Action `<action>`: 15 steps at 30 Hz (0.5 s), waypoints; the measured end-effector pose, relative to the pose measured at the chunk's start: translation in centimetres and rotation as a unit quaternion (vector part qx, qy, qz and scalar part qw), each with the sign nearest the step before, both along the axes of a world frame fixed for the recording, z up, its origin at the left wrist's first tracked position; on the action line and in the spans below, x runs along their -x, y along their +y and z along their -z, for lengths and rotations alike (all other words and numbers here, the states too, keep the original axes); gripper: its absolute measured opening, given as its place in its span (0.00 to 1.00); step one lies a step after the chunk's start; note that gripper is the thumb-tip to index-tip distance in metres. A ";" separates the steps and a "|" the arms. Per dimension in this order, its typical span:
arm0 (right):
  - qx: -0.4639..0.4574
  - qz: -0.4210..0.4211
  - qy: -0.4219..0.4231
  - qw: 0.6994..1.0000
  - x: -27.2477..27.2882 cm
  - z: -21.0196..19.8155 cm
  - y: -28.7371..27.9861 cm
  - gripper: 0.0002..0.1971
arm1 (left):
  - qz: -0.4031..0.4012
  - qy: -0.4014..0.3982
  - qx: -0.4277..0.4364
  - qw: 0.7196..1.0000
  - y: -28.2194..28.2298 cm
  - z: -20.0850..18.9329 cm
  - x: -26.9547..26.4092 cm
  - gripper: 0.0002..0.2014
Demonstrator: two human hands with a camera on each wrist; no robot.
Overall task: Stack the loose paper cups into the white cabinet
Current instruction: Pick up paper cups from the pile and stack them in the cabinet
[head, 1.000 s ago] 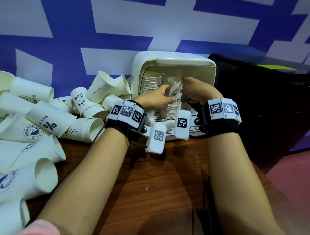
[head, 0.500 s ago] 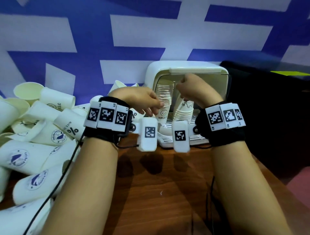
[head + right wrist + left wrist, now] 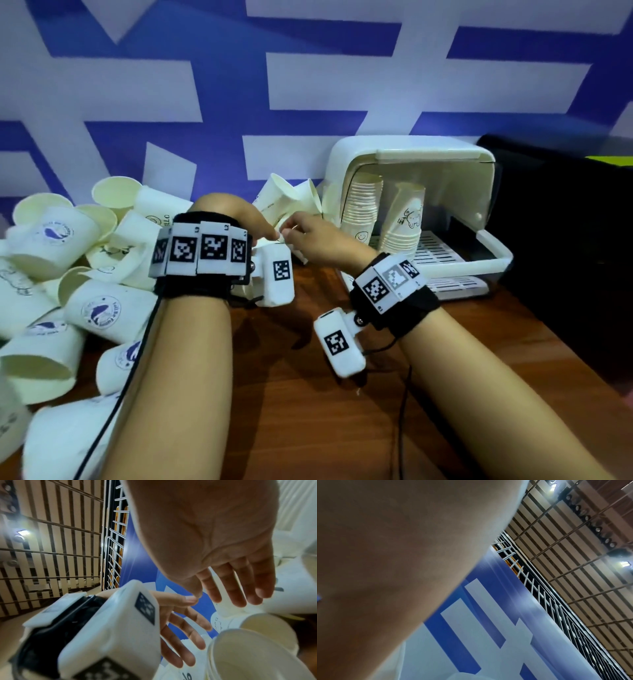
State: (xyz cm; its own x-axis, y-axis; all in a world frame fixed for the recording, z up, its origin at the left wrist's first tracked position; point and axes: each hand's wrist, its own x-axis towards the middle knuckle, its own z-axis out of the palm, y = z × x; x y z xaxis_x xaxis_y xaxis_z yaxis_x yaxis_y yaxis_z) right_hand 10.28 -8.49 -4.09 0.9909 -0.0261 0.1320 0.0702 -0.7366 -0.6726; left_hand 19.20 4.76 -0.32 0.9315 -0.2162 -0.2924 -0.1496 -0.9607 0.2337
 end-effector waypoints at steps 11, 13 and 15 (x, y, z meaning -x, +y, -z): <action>-0.066 -0.062 0.077 0.993 -1.3 2.7 0.3 0.19 | 0.002 0.014 -0.079 0.997 -0.3 0.7 -0.6 0.25; -0.078 -0.067 0.087 0.991 -1.2 2.8 0.3 0.17 | 0.025 0.032 -0.094 0.995 -0.3 0.4 -0.2 0.30; -0.094 -0.067 0.103 0.988 -1.3 3.1 0.3 0.14 | 0.030 0.057 -0.068 0.996 -0.2 0.2 -0.1 0.26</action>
State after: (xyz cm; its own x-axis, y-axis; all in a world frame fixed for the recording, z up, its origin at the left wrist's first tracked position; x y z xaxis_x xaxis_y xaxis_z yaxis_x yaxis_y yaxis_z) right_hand 11.56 -8.23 -7.18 0.9924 0.1023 -0.0683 0.0054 -0.5906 -0.8069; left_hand 19.30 4.51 -0.48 0.8777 -0.2208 -0.4254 -0.1873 -0.9750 0.1198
